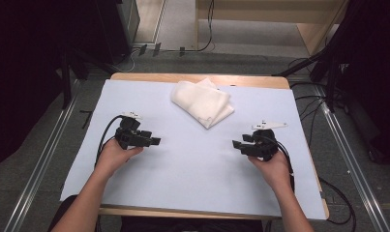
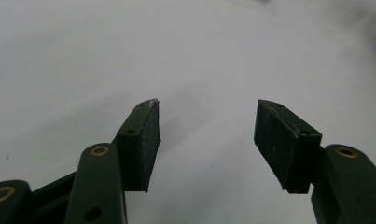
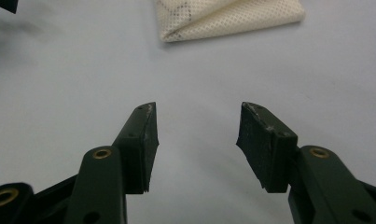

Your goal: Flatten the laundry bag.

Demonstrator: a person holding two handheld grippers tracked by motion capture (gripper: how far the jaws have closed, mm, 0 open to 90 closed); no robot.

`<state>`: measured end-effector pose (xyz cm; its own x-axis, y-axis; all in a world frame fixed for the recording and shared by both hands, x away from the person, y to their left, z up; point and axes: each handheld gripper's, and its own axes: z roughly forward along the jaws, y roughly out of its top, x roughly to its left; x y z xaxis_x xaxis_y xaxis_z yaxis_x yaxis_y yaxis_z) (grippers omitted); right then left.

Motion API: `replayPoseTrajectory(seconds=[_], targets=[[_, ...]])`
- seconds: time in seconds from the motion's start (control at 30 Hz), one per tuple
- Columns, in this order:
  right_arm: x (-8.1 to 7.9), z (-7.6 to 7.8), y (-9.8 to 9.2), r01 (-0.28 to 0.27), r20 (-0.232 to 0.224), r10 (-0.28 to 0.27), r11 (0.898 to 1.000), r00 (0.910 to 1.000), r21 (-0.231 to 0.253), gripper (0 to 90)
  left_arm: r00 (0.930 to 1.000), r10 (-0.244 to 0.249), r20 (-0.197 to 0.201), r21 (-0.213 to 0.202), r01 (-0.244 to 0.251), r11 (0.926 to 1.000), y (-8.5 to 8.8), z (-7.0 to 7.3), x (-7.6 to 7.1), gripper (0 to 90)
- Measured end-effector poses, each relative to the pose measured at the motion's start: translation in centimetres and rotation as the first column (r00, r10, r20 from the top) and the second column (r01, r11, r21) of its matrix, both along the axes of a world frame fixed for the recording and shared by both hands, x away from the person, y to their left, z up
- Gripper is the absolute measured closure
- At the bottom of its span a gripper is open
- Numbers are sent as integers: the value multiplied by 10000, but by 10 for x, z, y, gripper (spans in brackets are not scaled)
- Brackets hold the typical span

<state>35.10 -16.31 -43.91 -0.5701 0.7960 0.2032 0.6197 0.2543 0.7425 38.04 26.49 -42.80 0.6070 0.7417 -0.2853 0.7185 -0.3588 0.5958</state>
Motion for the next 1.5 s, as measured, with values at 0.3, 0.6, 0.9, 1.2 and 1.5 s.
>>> replayPoseTrajectory(seconds=[0.3, 0.6, 0.9, 1.2, 1.5], targets=[[13, 7, 21, -186, 63, 187, 9997, 9998, -184, 485, 9999, -163, 49, -31, 163, 9999, -1, 6, -2, 419], [48, 12, 28, 212, -295, -215, 9997, 9993, -85, 675, 9995, -292, 71, 12, 292, 9996, -5, 5, 1, 420], [82, 10, 27, 972, -537, -959, 9950, 9939, 217, 729, 9994, -335, 3, -8, 335, 9994, -5, 4, 1, 420], [105, 9, 56, 800, -591, -795, 9968, 9951, 60, 611, 9996, -288, 21, -31, 289, 9996, -4, 3, 1, 420], [121, -12, 85, 1426, -150, -1436, 9884, 9895, -518, 293, 9995, -314, -2, 50, 314, 9995, -4, 2, 2, 419]])
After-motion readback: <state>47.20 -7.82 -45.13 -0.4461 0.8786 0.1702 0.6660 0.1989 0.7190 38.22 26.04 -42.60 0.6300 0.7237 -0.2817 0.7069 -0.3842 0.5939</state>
